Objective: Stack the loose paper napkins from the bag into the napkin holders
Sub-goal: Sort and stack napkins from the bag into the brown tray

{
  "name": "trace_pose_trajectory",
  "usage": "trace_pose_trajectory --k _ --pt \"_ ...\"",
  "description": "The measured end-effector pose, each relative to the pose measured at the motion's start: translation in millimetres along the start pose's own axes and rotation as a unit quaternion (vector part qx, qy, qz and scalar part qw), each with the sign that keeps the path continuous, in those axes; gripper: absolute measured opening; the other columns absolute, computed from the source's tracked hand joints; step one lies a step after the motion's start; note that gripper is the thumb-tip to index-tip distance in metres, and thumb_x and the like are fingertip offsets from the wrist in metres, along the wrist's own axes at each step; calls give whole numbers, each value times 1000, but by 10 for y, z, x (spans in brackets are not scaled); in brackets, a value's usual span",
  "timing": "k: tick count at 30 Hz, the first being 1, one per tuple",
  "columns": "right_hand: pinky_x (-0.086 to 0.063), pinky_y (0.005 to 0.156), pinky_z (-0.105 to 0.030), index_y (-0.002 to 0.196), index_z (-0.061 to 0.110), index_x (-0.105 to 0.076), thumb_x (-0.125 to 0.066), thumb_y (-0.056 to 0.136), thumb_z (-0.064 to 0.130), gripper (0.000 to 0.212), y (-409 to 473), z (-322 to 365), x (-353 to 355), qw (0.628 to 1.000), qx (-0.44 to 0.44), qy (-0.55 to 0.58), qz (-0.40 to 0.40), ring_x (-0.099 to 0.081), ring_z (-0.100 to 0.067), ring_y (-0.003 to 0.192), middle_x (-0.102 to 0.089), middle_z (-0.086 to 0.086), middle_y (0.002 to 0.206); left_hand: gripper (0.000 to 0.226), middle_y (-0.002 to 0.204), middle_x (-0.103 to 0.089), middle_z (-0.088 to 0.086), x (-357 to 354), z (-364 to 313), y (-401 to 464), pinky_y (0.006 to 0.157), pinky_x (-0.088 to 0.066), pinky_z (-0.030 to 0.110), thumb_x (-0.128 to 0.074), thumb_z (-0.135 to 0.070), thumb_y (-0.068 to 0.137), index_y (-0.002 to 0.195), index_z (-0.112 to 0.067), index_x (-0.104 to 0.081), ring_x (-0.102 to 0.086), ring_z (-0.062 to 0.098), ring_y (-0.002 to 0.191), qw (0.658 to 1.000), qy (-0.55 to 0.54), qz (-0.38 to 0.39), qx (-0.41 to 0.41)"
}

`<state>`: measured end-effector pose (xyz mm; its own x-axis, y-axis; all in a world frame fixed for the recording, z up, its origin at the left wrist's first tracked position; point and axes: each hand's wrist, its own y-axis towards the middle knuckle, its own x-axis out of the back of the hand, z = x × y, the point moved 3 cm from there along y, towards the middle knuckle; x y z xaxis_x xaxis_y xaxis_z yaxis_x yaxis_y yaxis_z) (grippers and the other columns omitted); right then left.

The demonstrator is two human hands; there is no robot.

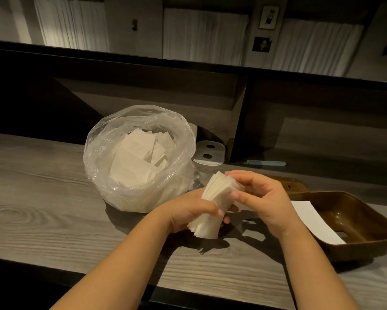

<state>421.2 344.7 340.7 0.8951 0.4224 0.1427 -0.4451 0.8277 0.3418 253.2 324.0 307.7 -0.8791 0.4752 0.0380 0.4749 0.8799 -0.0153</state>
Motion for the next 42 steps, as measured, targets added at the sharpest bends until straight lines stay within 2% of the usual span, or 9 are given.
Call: trace_pose_trajectory --k 8,14,18,22,26,29,32,37,42 --pt "-55 77 -20 76 23 -79 -71 71 17 11 13 2 17 999 26 8 -44 -65 -11 104 -72 4 101 68 125 -63 18 55 25 0 104 -46 45 -68 -25 70 134 -29 -45 -65 15 102 1000 -2 -7 -6" --pt "-53 73 -27 68 29 -76 -67 78 17 17 62 3 -24 997 -18 40 -55 -65 -7 88 -70 9 88 61 115 -61 12 -97 80 26 92 -51 38 -57 -8 79 138 -11 -43 -61 23 98 979 -174 96 43" --pt "-54 79 -37 87 26 -67 -55 97 14 19 134 33 20 980 7 19 -196 -60 -17 91 -65 11 86 58 115 -59 11 -141 81 26 96 -47 39 -52 -7 79 136 -10 -45 -59 22 99 961 -232 141 45" --pt "-56 85 -36 96 32 -59 -53 99 18 16 93 200 172 931 79 98 -342 -63 -16 101 -63 8 100 66 116 -62 14 -79 103 49 91 -52 38 -76 -19 73 133 -6 -53 -63 24 96 949 -297 100 37" --pt "-59 69 -28 95 26 -61 -57 88 27 8 28 304 160 950 60 173 -253 -67 -7 81 -68 13 84 67 105 -66 22 -22 140 60 85 -54 43 -88 -25 61 118 0 -67 -65 30 88 924 -375 28 66" --pt "-57 59 -25 95 24 -62 -54 93 22 8 40 243 57 981 3 104 -167 -66 -3 68 -67 14 75 46 95 -68 22 -8 136 70 89 -49 45 -79 -36 71 98 2 -76 -61 33 91 907 -409 -37 92" --pt "-54 62 -22 94 24 -63 -59 93 22 5 75 120 -56 991 -22 0 -132 -67 -1 72 -68 16 78 52 104 -67 21 -19 137 80 93 -47 46 -64 -46 84 117 -6 -69 -61 34 99 907 -406 -32 104" --pt "-56 53 -25 97 23 -61 -65 91 30 10 131 -117 -183 979 -71 -94 -164 -69 -14 82 -65 2 97 69 112 -64 26 -43 141 85 89 -53 51 -78 -45 76 132 -10 -57 -63 43 102 905 -409 2 114" --pt "-59 77 -41 94 21 -63 -66 91 25 6 167 -201 -200 974 -66 -75 -204 -65 -18 93 -65 1 99 88 110 -68 24 -57 159 88 86 -56 50 -93 -39 57 131 -10 -57 -67 41 100 921 -375 36 103"
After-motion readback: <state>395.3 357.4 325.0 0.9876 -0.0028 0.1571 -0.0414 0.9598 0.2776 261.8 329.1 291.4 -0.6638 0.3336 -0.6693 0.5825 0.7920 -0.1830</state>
